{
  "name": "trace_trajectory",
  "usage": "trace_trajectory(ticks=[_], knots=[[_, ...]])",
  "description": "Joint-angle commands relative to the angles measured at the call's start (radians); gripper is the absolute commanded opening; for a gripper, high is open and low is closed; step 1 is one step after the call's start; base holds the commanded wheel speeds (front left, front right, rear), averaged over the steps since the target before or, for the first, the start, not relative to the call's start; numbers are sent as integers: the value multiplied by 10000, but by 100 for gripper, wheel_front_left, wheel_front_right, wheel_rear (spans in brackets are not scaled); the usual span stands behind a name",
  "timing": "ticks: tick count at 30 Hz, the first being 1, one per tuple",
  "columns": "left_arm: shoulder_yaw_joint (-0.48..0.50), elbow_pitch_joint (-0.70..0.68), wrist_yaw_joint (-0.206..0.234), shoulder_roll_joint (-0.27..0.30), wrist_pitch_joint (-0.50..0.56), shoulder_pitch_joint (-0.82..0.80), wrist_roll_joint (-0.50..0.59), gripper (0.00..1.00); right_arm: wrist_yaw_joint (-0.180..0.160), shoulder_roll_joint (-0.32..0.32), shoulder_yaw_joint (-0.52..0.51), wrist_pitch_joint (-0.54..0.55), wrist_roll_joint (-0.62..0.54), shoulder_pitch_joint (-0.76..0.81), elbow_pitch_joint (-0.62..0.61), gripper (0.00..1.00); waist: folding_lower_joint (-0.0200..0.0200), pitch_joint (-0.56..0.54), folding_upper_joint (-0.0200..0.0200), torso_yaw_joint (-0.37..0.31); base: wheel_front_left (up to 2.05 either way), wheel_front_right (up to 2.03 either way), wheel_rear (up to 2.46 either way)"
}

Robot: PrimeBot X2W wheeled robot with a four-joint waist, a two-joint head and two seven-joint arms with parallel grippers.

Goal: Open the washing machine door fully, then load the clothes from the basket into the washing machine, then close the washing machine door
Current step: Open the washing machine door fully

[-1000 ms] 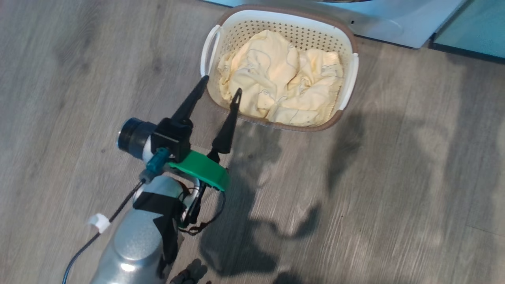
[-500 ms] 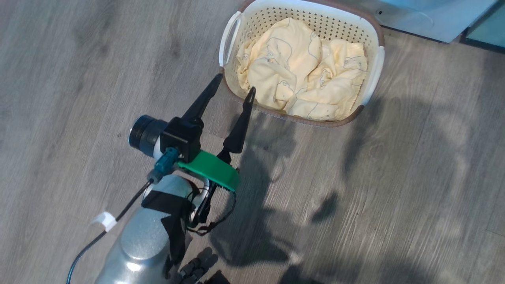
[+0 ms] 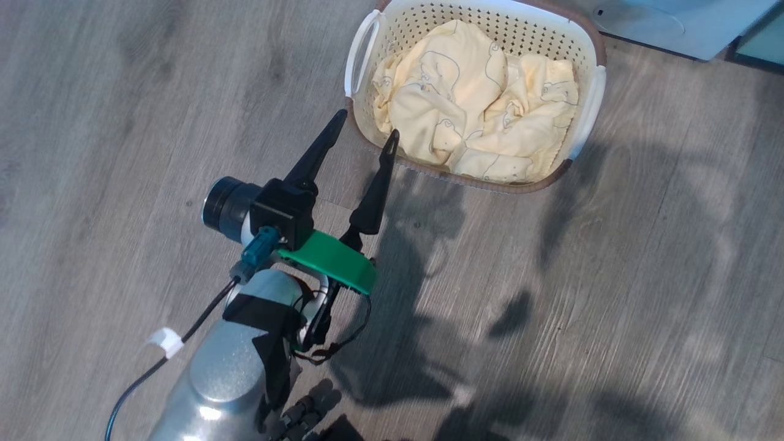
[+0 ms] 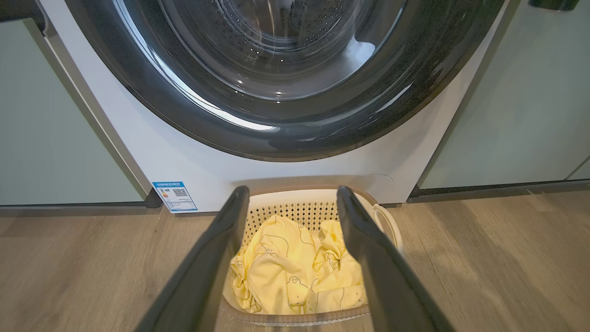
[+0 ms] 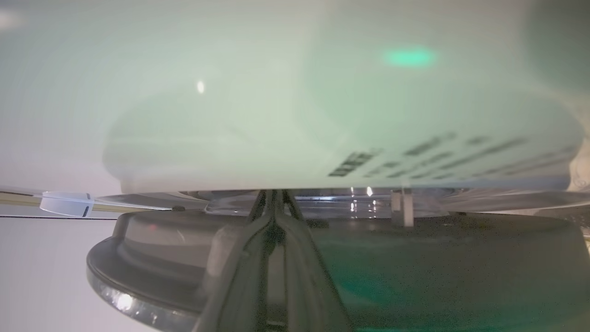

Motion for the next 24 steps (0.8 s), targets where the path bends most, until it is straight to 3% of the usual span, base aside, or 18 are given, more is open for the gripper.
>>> trace_trajectory(ticks=[1,24], knots=[[269,-350,49,175,-63,-162,-41,100,-29,232,105,149,-80,-591,-345,0,1,6,-1,-14,0,0,0],[269,-369,47,174,-63,-278,90,100,-29,438,276,586,-185,693,-1860,0,1,19,-1,-336,0,0,0]])
